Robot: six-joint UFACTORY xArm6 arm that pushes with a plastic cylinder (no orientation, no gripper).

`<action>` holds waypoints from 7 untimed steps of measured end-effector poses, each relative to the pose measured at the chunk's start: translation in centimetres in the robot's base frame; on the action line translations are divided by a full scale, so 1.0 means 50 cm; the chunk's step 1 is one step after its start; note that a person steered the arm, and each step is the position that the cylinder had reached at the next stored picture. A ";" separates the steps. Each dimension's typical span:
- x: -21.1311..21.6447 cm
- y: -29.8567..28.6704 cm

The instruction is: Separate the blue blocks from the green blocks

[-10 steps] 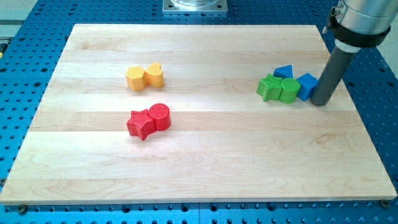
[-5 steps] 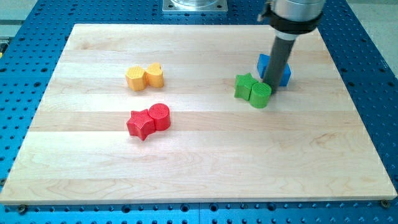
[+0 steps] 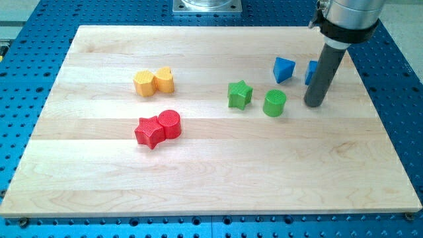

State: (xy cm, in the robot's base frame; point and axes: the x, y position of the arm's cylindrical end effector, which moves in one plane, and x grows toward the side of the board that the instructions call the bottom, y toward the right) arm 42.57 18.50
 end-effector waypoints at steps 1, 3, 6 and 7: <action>0.015 -0.065; 0.017 -0.194; 0.021 0.125; -0.058 0.153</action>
State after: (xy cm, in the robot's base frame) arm 39.67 26.13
